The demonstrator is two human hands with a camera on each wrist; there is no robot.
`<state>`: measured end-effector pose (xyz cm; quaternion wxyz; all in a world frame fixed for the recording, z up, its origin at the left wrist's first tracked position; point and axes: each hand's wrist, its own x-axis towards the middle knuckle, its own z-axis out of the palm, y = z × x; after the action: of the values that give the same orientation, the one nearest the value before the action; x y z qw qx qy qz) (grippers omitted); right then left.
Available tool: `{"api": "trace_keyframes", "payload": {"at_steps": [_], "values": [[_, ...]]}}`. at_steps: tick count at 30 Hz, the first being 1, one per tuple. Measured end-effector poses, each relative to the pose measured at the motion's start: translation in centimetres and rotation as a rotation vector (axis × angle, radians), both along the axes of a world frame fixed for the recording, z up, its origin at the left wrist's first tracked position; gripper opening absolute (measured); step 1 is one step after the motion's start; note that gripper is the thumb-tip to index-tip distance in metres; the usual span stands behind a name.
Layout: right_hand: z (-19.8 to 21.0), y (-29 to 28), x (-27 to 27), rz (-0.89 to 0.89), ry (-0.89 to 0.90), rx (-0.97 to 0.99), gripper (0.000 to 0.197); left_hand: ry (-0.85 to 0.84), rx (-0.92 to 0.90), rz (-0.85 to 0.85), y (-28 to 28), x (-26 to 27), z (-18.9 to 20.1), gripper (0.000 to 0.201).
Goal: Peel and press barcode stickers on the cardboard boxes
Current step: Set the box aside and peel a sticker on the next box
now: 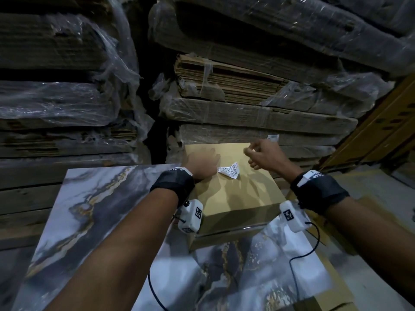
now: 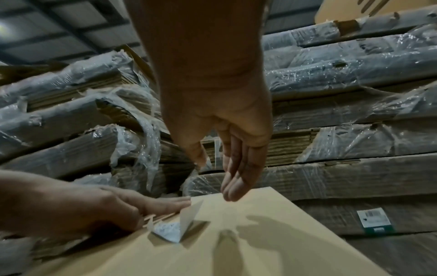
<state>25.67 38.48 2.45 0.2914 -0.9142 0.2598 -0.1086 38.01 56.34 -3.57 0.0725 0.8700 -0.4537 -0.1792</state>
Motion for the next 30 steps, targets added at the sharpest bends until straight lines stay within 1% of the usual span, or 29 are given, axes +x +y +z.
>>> {"api": "trace_keyframes", "payload": {"at_steps": [2,4,6,8,11,14,23,30], "values": [[-0.6,0.6,0.2,0.01,0.087,0.076,0.033,0.001,-0.001,0.001,0.0,0.0,0.0,0.061],[-1.5,1.3,0.7,0.035,0.129,0.086,0.043,0.004,0.003,0.003,0.1,0.0,0.0,0.061],[-2.3,2.0,1.4,0.045,0.143,0.052,0.05,0.008,0.001,0.002,0.2,0.0,0.1,0.061],[-2.9,2.3,2.1,0.032,0.139,-0.029,0.054,0.01,-0.007,0.007,0.2,-0.1,0.1,0.062],[-2.9,2.5,2.6,0.045,0.123,-0.13,0.055,0.002,-0.005,0.016,0.3,-0.3,0.2,0.062],[-2.6,2.6,2.4,0.082,0.082,-0.141,0.055,0.011,-0.003,0.014,0.3,-0.2,0.4,0.062],[-3.1,3.3,-0.4,0.206,-0.11,-0.179,0.039,0.035,-0.001,0.02,0.2,-0.1,0.5,0.062],[-3.8,3.9,-2.6,0.267,-0.206,-0.202,0.042,0.044,-0.013,0.026,0.4,-0.3,0.7,0.061]]}}
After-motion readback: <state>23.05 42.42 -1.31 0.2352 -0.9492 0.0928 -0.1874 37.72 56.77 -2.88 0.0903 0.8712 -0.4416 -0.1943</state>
